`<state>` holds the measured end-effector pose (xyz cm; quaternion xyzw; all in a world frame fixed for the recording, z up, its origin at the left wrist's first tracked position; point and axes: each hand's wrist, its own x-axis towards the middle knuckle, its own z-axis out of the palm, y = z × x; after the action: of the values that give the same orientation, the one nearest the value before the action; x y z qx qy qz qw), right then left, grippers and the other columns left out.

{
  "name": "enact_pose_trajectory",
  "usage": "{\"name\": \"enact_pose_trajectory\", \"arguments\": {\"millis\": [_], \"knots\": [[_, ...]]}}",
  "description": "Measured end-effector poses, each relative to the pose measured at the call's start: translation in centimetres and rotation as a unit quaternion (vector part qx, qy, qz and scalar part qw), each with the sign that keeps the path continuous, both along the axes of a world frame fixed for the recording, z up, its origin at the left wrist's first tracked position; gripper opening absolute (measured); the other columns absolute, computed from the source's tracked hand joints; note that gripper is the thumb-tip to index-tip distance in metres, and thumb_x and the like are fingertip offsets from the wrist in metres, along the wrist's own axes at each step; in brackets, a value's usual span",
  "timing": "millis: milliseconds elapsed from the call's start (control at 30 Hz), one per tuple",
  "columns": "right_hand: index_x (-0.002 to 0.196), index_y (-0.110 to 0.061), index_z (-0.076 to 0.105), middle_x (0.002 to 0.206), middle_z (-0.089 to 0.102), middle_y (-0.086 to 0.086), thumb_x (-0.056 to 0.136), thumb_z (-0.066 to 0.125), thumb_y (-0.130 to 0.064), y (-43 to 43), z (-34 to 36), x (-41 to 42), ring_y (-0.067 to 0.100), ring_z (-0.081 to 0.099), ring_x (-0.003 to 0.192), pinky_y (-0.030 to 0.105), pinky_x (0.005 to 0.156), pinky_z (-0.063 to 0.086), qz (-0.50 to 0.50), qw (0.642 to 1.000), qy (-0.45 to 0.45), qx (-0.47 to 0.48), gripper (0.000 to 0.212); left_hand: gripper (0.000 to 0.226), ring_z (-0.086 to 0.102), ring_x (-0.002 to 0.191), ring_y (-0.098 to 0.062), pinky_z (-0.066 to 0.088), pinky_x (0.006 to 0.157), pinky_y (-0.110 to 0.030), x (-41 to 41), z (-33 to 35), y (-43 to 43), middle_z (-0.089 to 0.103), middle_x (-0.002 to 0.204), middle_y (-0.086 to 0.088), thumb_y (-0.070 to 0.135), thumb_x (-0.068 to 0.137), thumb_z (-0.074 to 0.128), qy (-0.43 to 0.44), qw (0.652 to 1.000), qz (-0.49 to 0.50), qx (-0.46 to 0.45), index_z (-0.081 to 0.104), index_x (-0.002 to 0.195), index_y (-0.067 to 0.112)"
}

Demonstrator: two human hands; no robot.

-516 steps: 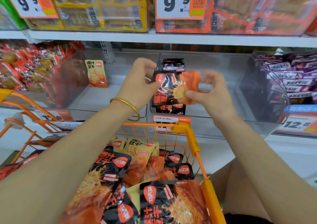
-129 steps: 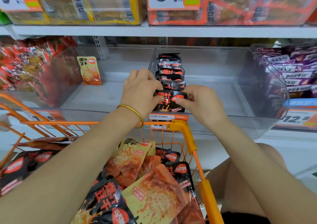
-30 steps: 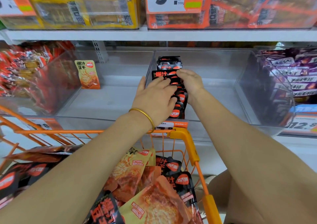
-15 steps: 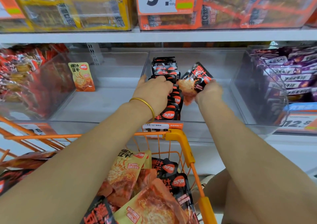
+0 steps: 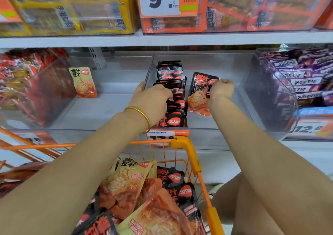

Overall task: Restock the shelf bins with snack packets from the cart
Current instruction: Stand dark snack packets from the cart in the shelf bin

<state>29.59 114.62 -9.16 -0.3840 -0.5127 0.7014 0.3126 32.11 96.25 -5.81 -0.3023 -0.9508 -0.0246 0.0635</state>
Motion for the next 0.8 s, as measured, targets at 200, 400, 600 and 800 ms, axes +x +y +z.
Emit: {"name": "enact_pose_trajectory", "arguments": {"millis": [200, 400, 600, 800], "knots": [[0.068, -0.021, 0.031, 0.071, 0.040, -0.003, 0.096, 0.040, -0.004, 1.4, -0.3, -1.0, 0.021, 0.045, 0.082, 0.018, 0.054, 0.037, 0.052, 0.998, -0.025, 0.019, 0.033, 0.034, 0.047, 0.118, -0.022, 0.008, 0.114, -0.046, -0.4, 0.1, 0.4, 0.054, 0.123, -0.002, 0.009, 0.093, 0.038, 0.003, 1.000, 0.014, -0.007, 0.054, 0.122, 0.017], [0.110, -0.007, 0.047, 0.100, 0.048, 0.004, 0.096, 0.039, -0.004, 0.6, -1.1, -1.1, 0.019, 0.045, 0.088, 0.023, 0.073, 0.034, 0.006, 0.995, -0.061, 0.085, 0.016, 0.026, 0.040, 0.122, -0.025, 0.019, 0.111, -0.048, -1.4, 0.6, 1.1, 0.052, 0.122, -0.002, 0.019, 0.094, 0.048, 0.012, 1.000, 0.004, 0.004, 0.058, 0.118, 0.025], [0.120, -0.005, 0.044, 0.116, 0.054, 0.011, 0.095, 0.037, -0.007, -1.6, -1.7, -1.2, 0.020, 0.047, 0.093, 0.026, 0.075, 0.034, -0.025, 0.989, -0.082, 0.122, 0.026, 0.014, 0.038, 0.117, -0.026, 0.026, 0.101, -0.044, -2.1, 1.9, 1.9, 0.052, 0.113, -0.002, 0.024, 0.091, 0.056, -0.008, 0.999, 0.010, -0.031, 0.062, 0.103, 0.021], [0.130, -0.010, 0.039, 0.130, 0.047, 0.009, 0.093, 0.044, -0.010, -2.4, -2.4, -1.0, 0.026, 0.048, 0.116, 0.028, 0.079, 0.034, 0.032, 0.979, -0.162, 0.123, 0.038, 0.020, 0.041, 0.109, -0.023, 0.025, 0.091, -0.039, -2.9, 1.6, 0.8, 0.060, 0.103, 0.002, 0.015, 0.096, 0.044, -0.016, 0.999, 0.017, -0.042, 0.062, 0.096, 0.025]]}}
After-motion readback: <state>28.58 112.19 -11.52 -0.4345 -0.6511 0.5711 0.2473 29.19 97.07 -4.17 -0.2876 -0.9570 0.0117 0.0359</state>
